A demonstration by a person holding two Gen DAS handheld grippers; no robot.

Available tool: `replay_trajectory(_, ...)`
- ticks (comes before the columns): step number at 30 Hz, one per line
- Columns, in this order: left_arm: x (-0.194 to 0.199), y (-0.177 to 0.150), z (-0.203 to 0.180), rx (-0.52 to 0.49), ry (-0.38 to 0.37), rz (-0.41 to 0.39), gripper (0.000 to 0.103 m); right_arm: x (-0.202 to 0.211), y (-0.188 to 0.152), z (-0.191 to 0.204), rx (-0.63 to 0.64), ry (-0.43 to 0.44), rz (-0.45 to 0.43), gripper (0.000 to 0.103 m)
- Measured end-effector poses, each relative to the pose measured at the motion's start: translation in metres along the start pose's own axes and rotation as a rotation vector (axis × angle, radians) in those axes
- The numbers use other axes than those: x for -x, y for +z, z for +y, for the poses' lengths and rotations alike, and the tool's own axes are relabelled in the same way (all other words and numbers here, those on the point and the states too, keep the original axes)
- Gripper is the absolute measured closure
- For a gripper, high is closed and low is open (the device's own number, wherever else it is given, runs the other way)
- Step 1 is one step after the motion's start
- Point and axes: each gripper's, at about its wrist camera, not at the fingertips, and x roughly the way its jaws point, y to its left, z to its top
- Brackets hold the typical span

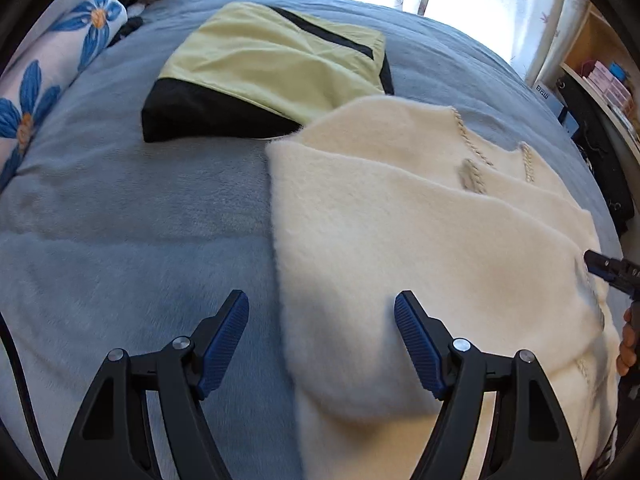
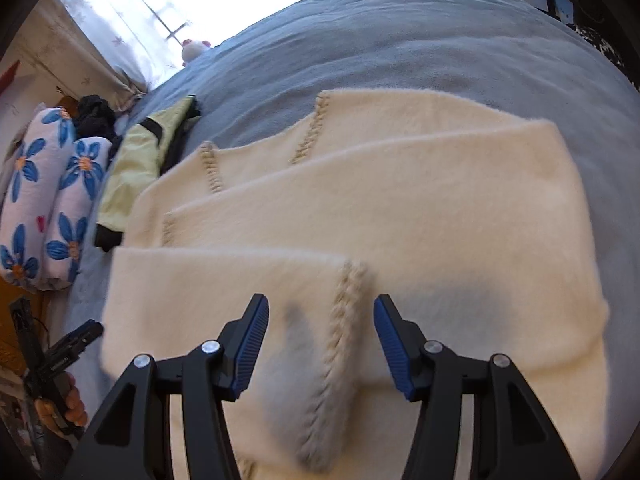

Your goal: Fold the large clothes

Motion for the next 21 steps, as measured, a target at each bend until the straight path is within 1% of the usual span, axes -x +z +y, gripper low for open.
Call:
replay_trajectory(2, -0.012, 0.006, 0.004, 0.012, -0.028, 0.020, 0.029, -0.012, 0.002, -0.002, 0.004, -0.012, 0.021, 0.048)
replay_trajectory(4, -0.022, 0.010, 0.005, 0.010, -0.043, 0.033, 0.029, -0.014, -0.001, 0.001, 0.037, -0.021, 0.004, 0.048)
replay_trajectory(5, -0.027, 0.011, 0.006, 0.007, -0.044, 0.038, 0.029, -0.014, -0.002, 0.005, 0.064, -0.028, -0.003, 0.053)
replay_trajectory(6, -0.030, 0.011, 0.006, 0.007, -0.043, 0.040, 0.029, -0.014, -0.003, 0.010, 0.092, -0.033, -0.006, 0.073)
replay_trajectory(7, -0.033, 0.012, 0.005, 0.009, -0.038, 0.038, 0.029, -0.014, -0.004, 0.015, 0.122, -0.062, -0.005, 0.081)
replay_trajectory(8, -0.034, 0.012, 0.004, 0.010, -0.034, 0.032, 0.029, -0.011, -0.004, 0.018, 0.138, -0.073, -0.016, 0.086)
replay_trajectory(11, -0.032, 0.015, -0.004, -0.013, 0.016, -0.017, 0.036, 0.004, 0.002, 0.029, 0.188, -0.100, -0.102, 0.087)
replay_trajectory(13, -0.032, 0.018, -0.010, -0.033, 0.051, -0.042, 0.046, 0.013, 0.011, 0.038, 0.217, -0.118, -0.168, 0.087)
replay_trajectory(15, -0.032, 0.021, -0.015, -0.045, 0.089, -0.059, 0.051, 0.017, 0.024, 0.044, 0.234, -0.134, -0.214, 0.087)
replay_trajectory(17, -0.033, 0.024, -0.020, -0.052, 0.119, -0.077, 0.056, 0.015, 0.037, 0.047, 0.235, -0.143, -0.237, 0.087)
replay_trajectory(19, -0.036, 0.027, -0.023, -0.053, 0.145, -0.090, 0.066, 0.009, 0.049, 0.047, 0.233, -0.147, -0.250, 0.087)
replay_trajectory(21, -0.038, 0.029, -0.023, -0.051, 0.164, -0.102, 0.072, -0.001, 0.055, 0.047, 0.240, -0.163, -0.254, 0.087)
